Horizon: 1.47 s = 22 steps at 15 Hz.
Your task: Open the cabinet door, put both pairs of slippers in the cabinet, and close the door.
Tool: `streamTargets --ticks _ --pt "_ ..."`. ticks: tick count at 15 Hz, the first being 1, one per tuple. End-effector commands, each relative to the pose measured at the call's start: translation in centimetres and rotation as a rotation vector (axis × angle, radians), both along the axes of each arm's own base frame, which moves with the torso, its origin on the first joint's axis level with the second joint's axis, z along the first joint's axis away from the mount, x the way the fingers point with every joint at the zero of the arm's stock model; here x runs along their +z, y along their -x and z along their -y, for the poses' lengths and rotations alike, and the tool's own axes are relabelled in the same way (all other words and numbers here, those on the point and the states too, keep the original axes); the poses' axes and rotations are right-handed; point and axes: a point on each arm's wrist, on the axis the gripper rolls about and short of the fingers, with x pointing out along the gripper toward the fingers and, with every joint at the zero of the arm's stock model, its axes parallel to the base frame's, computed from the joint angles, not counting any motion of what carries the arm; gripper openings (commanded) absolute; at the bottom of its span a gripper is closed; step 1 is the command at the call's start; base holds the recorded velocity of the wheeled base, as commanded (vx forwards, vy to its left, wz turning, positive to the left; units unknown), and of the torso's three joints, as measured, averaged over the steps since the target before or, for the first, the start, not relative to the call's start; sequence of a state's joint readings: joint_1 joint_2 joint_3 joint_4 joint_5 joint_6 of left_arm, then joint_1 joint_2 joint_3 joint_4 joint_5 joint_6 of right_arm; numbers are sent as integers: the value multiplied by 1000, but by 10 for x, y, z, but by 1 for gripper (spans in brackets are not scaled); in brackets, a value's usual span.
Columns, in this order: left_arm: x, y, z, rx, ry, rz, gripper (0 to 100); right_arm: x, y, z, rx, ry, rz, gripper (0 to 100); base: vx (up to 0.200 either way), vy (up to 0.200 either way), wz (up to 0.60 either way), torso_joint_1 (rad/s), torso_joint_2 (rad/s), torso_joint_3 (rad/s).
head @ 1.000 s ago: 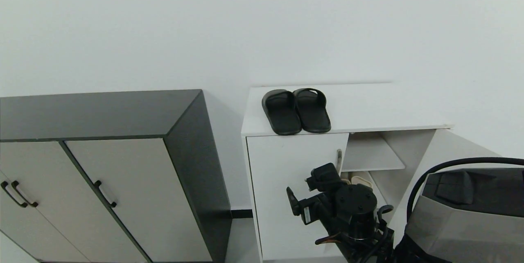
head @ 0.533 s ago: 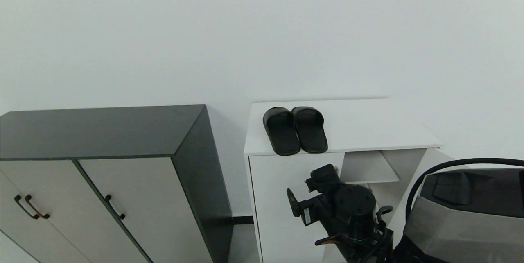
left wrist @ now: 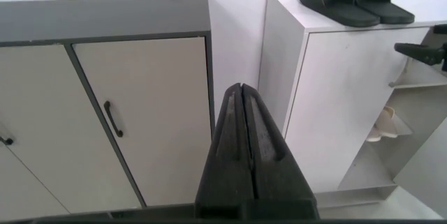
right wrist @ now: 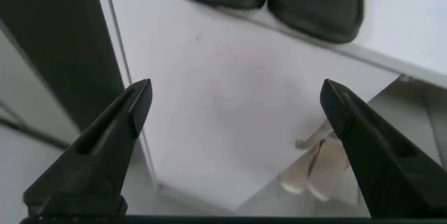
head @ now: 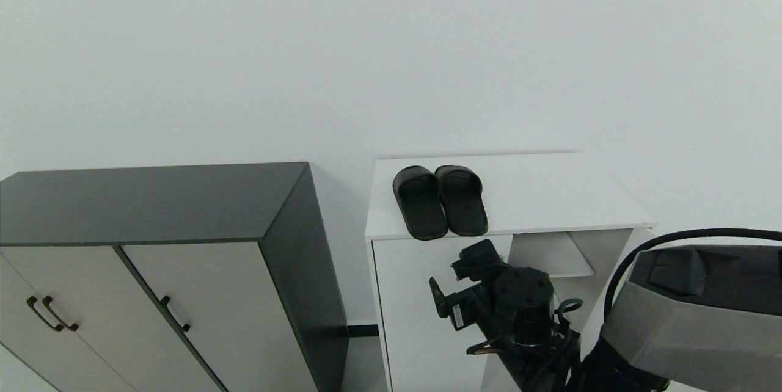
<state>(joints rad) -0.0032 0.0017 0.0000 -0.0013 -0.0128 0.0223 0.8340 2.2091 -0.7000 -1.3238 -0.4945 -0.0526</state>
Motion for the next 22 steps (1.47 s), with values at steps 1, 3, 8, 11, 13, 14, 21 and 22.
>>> streamTargets --ticks 1,3,8,11,13,14,21,22 --pt "0 0 0 -1 -1 0 0 48 -4 -1 -17 -77 -9 100 0 0 0 0 0 0" --pt "0 0 0 -1 -1 0 0 83 1 -7 -42 -108 -87 100 0 0 0 0 0 0" --pt "0 0 0 -1 -2 0 0 97 -6 -16 -163 -148 -147 100 0 0 0 0 0 0" --pt "0 0 0 -1 -2 0 0 86 -13 -14 -184 -138 -157 100 0 0 0 0 0 0" --pt "0 0 0 -2 -1 0 0 79 -19 -14 -193 -141 -156 100 200 0 0 2 5 2" --pt "0 0 0 -2 -1 0 0 78 -20 -15 -193 -151 -147 100 200 0 0 -7 -12 7" --pt "0 0 0 -2 -1 0 0 52 -30 -23 -193 -127 -162 100 171 0 0 5 -1 1" --pt "0 0 0 -2 -1 0 0 49 -34 -25 -195 -125 -156 100 0 0 0 0 0 0"
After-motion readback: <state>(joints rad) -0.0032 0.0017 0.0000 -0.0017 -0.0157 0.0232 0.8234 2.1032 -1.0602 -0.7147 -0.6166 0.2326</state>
